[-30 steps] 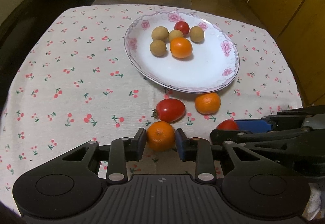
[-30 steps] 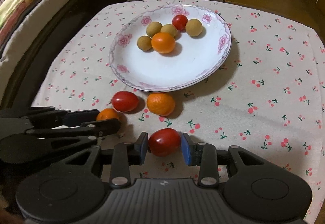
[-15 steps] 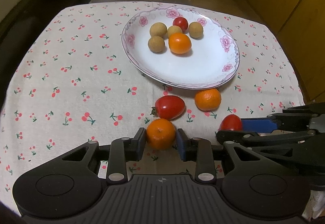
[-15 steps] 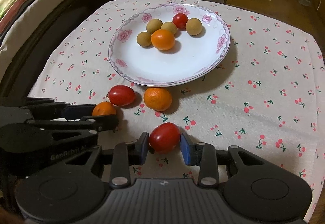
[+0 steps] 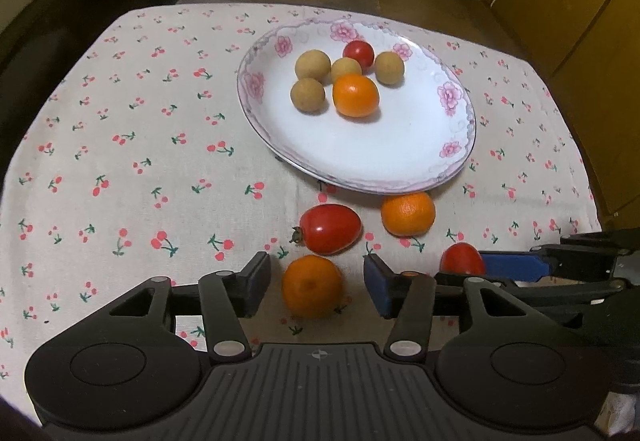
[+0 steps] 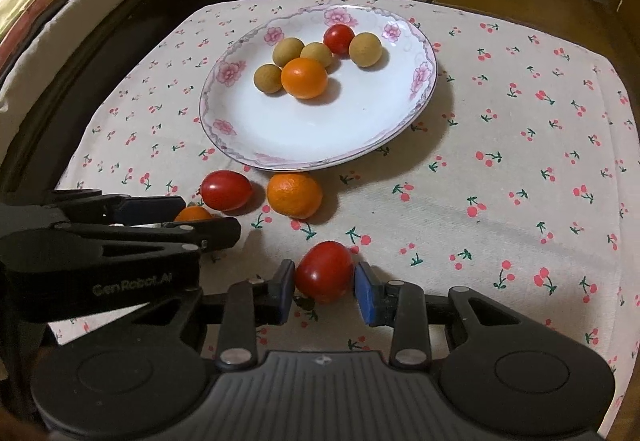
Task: Organize fruits
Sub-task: 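Close the left gripper on a mandarin orange while the right gripper holds the tomato, then carry the orange and tomato over the bowl and open both grippers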
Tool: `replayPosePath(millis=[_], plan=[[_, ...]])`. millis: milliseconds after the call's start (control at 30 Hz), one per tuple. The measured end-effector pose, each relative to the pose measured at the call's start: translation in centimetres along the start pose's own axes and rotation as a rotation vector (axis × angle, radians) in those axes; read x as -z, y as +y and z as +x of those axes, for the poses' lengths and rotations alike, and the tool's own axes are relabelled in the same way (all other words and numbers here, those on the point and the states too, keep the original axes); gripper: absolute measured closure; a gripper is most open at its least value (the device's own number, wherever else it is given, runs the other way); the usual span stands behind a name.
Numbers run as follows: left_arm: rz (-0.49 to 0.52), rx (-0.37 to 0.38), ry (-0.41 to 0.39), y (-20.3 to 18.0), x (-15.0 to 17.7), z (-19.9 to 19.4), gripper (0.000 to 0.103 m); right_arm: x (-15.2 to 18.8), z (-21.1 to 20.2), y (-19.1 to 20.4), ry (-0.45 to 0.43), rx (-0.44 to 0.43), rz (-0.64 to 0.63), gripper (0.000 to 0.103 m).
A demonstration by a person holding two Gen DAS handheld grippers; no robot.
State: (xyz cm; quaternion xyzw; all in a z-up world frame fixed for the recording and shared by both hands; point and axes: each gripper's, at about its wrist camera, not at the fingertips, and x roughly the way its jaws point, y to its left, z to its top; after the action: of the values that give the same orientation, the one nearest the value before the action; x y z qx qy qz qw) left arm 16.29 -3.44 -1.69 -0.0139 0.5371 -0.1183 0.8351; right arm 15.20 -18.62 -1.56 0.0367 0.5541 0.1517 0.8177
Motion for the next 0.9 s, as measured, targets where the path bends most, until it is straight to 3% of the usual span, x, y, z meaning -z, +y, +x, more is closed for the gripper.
replayPosePath(millis=[333,667,900], plan=[[0.032,-0.018,0.003,-0.4,0.5,-0.2,0.062,0.2,-0.1,0.1,-0.008,0.011,-0.019,0.070],[0.050,0.010,-0.036,-0.8,0.4,-2.1,0.063,0.2,-1.7,0.5,-0.045,0.014,-0.049,0.071],[0.034,0.031,-0.083,-1.1,-1.6,-3.3,0.063,-1.5,-3.0,0.6,-0.093,0.013,-0.036,0.071]])
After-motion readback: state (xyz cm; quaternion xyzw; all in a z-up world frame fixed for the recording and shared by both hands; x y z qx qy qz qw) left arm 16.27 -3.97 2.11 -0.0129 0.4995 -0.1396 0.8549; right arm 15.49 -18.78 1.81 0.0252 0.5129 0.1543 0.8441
